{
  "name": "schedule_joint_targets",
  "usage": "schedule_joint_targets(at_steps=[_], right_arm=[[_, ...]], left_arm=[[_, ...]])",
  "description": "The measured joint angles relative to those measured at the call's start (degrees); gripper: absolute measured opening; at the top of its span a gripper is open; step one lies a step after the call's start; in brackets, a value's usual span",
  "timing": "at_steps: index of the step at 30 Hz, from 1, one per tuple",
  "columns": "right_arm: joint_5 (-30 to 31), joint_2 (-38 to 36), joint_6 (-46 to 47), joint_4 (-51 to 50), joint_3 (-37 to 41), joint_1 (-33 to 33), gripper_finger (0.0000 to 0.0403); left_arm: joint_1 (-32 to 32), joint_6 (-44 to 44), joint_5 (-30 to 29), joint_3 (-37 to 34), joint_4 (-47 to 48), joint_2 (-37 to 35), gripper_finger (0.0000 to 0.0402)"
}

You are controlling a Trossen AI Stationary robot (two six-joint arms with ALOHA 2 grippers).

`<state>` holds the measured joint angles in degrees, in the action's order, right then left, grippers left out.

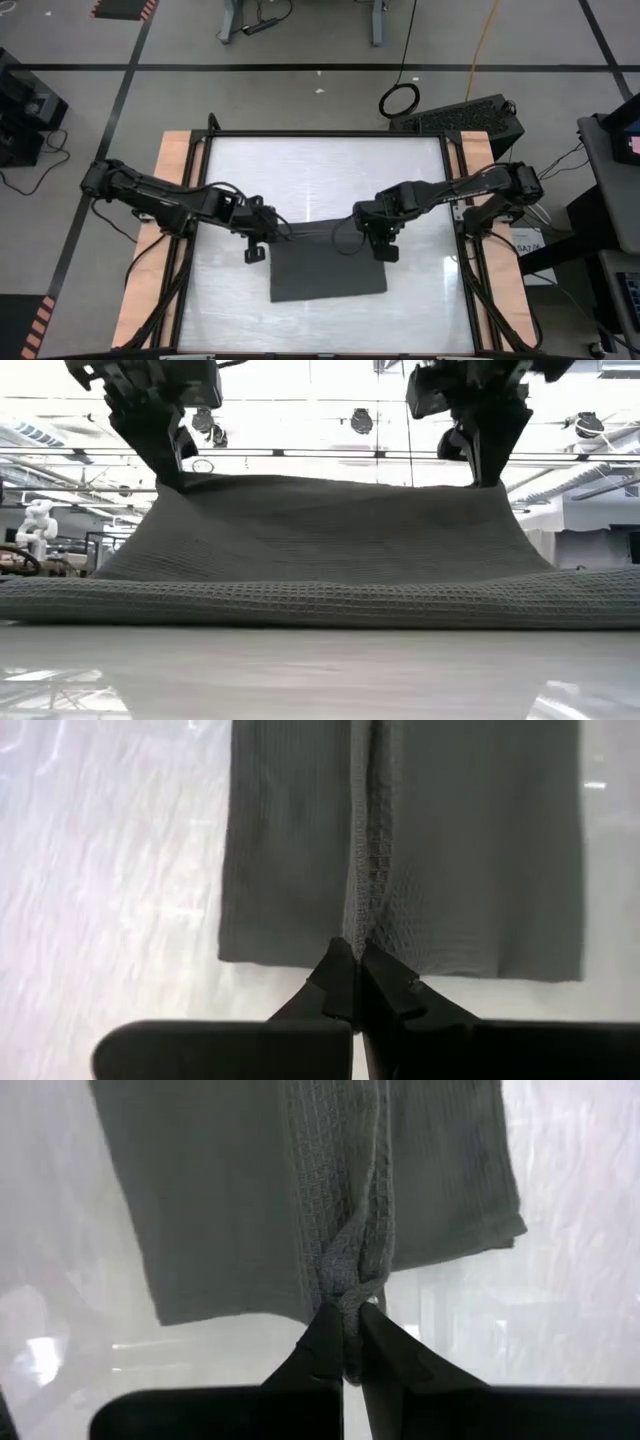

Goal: Roll towel
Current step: Roll the gray towel

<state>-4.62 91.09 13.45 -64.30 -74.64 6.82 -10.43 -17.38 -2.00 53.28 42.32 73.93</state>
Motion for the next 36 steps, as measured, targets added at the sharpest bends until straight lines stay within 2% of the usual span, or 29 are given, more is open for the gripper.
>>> schedule_joint_targets(at_steps=[7, 14, 21, 31, 36], right_arm=[[-0.2, 0.0, -5.0, 3.1, 0.5, -3.2, 0.0004], [-0.3, 0.0, -6.1, 4.0, 0.5, -5.1, 0.0004], [-0.2, 0.0, -9.6, 5.3, 0.5, -6.5, 0.0004], [-0.3, 0.0, -9.9, 5.8, 0.5, -8.0, 0.0004], [-0.4, 0.0, -10.1, 5.8, 0.5, -8.0, 0.0004]], left_arm=[[1.1, 2.4, -0.4, 0.0, -0.9, 4.0, 0.0002], [2.6, 2.4, -0.7, 0.0, -1.4, 6.4, 0.0002], [4.0, 2.4, -0.9, 0.0, -1.1, 7.0, 0.001], [5.9, 0.8, -1.5, 0.0, -1.1, 7.0, 0.0013], [5.9, -1.5, -2.2, 0.0, -0.7, 5.8, 0.0043]])
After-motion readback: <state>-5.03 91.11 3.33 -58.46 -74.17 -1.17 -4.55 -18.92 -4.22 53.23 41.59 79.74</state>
